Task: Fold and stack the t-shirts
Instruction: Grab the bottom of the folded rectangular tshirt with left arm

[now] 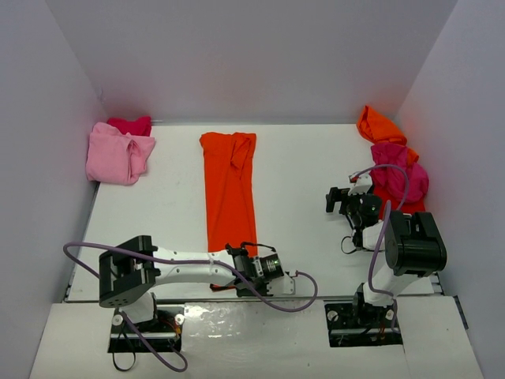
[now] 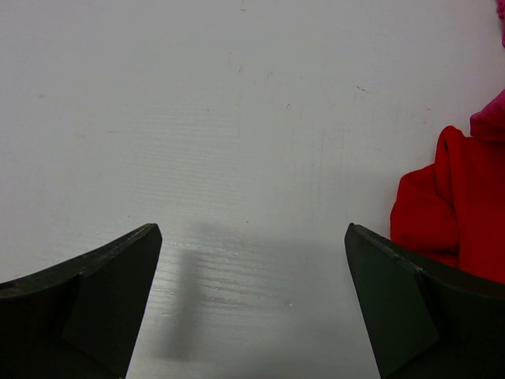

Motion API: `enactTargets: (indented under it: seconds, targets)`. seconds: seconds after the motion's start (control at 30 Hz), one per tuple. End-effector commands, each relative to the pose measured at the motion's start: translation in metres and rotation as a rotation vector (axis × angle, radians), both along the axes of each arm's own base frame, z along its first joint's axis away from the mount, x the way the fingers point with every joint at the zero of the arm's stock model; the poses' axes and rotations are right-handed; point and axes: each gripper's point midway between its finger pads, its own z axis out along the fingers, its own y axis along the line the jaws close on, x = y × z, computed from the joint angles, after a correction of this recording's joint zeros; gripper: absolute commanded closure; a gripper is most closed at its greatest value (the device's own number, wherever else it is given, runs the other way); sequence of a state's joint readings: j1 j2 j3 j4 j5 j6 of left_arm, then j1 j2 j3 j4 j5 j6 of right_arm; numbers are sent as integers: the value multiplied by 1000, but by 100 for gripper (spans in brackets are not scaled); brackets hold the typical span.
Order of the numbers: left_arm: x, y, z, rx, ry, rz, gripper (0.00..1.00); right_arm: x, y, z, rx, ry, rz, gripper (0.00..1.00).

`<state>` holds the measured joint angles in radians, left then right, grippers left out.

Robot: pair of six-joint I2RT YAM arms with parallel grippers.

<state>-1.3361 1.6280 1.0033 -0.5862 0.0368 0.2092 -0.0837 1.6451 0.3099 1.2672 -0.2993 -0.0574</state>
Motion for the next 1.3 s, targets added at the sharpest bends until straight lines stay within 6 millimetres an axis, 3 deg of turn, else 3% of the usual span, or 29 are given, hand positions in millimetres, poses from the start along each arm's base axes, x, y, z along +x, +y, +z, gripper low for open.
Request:
enactTargets:
  seconds: [0.0, 0.57, 0.6, 0.67, 0.7, 0.87, 1.1, 1.27]
  targets:
    - [3, -12, 2, -41, -15, 20, 74, 24, -3, 60, -39, -231, -6, 0]
    - [-1, -11, -16, 45, 38, 6, 75, 24, -3, 60, -37, -231, -7, 0]
    - [-2, -11, -18, 52, 47, 2, 76, 24, -3, 60, -38, -231, -7, 0]
    - [-6, -11, -22, 72, 76, -6, 95, 24, -3, 60, -38, -230, -8, 0]
    - [-7, -11, -24, 80, 89, -3, 99, 24, -3, 60, -38, -230, -7, 0]
    - [-9, -12, -29, 100, 115, 2, 100, 24, -3, 60, -37, -230, -7, 0]
    - [-7, -11, -29, 104, 105, 1, 100, 24, -3, 60, -37, -230, -7, 0]
    - [16, -8, -11, 65, -14, -4, 100, 24, -3, 60, -38, -231, -8, 0]
